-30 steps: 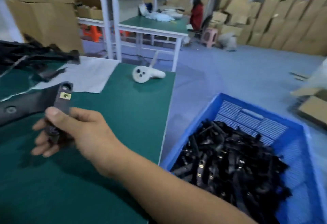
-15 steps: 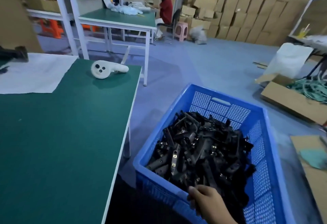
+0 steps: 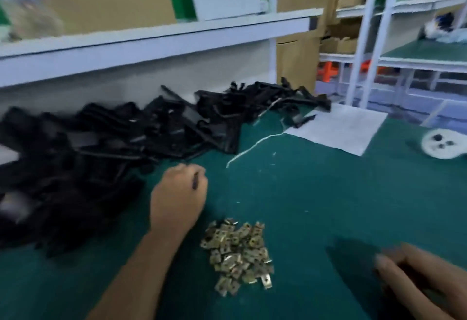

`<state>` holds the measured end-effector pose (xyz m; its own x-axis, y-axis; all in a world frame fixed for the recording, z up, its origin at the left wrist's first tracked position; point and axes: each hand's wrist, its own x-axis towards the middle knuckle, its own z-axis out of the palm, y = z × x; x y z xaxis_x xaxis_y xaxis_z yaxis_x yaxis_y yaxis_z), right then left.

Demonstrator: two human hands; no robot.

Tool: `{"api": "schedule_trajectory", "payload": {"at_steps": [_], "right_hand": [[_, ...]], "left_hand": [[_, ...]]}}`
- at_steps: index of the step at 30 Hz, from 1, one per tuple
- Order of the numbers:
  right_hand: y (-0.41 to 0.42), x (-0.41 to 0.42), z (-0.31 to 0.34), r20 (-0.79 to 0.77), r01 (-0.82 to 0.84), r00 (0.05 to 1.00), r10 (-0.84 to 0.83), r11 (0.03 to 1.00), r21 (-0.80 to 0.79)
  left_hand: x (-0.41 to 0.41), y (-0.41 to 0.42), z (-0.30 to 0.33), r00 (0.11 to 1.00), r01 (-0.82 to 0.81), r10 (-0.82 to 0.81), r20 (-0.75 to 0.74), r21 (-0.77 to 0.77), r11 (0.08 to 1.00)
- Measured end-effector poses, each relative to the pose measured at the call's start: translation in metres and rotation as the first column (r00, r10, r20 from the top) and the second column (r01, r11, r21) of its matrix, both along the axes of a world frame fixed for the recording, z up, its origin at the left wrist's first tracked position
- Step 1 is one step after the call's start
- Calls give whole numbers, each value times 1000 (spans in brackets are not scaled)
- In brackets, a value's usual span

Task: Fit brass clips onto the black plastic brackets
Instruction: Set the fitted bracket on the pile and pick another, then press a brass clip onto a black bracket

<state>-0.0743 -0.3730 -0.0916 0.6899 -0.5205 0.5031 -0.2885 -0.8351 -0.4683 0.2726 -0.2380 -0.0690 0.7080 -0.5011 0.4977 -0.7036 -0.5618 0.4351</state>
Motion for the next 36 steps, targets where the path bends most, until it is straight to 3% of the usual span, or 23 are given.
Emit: {"api": "schedule_trajectory", "payload": {"at_steps": [1, 4, 5, 8, 13, 20, 24, 27, 29, 33, 36], "right_hand": [[-1, 28, 8, -52, -95, 994, 98, 994, 60], [4, 103, 29, -113, -274, 955, 275, 961, 28], [-2, 124, 25, -61, -315, 947, 316, 949, 17], [-26, 176, 20, -40, -303, 952, 304, 952, 37], [-61, 262, 11, -129, -170, 979, 161, 983, -66], [-70, 350, 12, -168, -130, 980, 103, 978, -160], [-65, 364, 16, -95, -125, 990, 105, 966, -228], [-54, 345, 19, 73, -148, 982, 177, 945, -293], [-40, 325, 17, 158, -167, 952, 261, 879, -448], [-20, 292, 15, 121, -223, 899, 422, 677, -702], [-9, 277, 18, 26, -362, 874, 485, 686, -631]], "left_hand": [[5, 2, -4, 1000, 5, -5, 6, 2, 1000], [23, 10, -4, 994, -59, 56, -94, -29, 998], [25, 11, -6, 989, -99, 94, -114, -39, 994], [34, 9, -11, 981, -150, 148, -129, 0, 989], [33, 0, -19, 987, -161, 161, 11, 190, 969], [33, -2, -21, 989, -145, 144, 20, 198, 969], [36, 0, -19, 992, -128, 125, 26, 203, 971], [41, 0, -17, 993, -92, 95, -72, 49, 995], [43, 2, -17, 976, -85, 59, -208, -121, 989], [41, 3, -13, 893, -14, -171, -416, -406, 914], [51, 11, -13, 815, -52, -286, -503, -556, 830]]}}
